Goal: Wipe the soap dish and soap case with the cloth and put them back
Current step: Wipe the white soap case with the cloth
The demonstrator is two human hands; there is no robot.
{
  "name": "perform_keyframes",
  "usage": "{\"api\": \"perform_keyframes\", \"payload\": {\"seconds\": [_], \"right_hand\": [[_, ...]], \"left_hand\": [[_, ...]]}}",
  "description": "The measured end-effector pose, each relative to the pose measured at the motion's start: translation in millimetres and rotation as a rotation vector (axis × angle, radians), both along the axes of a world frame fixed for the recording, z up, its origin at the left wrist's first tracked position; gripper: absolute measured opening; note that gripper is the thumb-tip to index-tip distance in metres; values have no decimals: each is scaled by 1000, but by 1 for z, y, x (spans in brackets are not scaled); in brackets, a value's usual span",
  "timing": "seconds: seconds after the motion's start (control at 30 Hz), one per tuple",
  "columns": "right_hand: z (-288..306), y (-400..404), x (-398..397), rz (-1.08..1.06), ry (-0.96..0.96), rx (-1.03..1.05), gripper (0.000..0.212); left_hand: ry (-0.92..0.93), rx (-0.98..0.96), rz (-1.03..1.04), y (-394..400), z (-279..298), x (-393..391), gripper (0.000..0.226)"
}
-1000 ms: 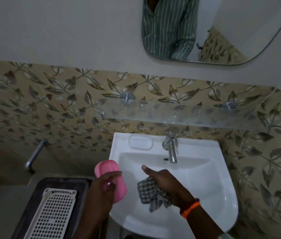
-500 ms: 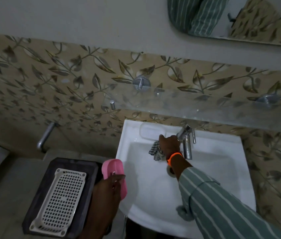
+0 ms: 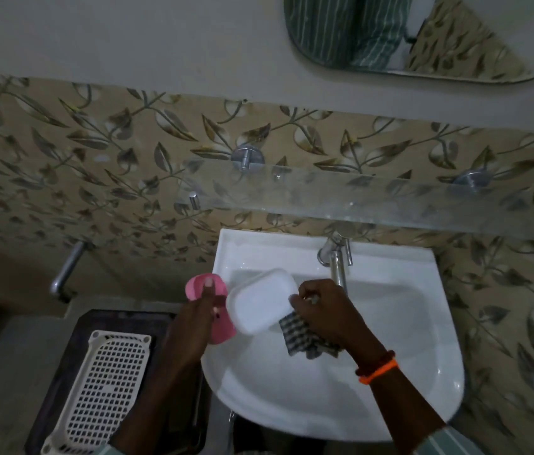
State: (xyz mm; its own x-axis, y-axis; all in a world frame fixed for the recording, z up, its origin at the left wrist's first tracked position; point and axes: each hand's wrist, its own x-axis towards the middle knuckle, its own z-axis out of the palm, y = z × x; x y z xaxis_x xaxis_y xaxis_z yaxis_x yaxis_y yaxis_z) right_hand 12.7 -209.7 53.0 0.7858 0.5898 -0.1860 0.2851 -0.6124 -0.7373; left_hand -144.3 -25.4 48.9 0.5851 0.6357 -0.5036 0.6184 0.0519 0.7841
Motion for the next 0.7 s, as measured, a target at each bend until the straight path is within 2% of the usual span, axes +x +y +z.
{"api": "perform_keyframes", "payload": {"seconds": [0.1,0.17,0.23,0.3,0.5,0.6,0.7], "right_hand": [[31,-16,-21,171,12,-2,27],[45,-22,-32,263,2,-23,27],[55,-24,-41,282,-75,-113,28],[58,-24,-45,253,-190,-215,24],[52,-25,-59,112,-386,-279,34],[45,-19,-70,33,-434,-315,37],[41,-14,-78,4,-475,-364,38]], "left_hand": [[-152,-596,-111,-6,10,17,71],[-139,-742,-224,-14,21,18,70],[-104,-774,-289,-24,31,15,68],[-94,-775,-254,-35,33,10,65],[-154,-877,61,-72,32,-12,70],[-242,-983,189,-84,34,-17,64],[-319,-981,300,-96,37,-15,56]]}}
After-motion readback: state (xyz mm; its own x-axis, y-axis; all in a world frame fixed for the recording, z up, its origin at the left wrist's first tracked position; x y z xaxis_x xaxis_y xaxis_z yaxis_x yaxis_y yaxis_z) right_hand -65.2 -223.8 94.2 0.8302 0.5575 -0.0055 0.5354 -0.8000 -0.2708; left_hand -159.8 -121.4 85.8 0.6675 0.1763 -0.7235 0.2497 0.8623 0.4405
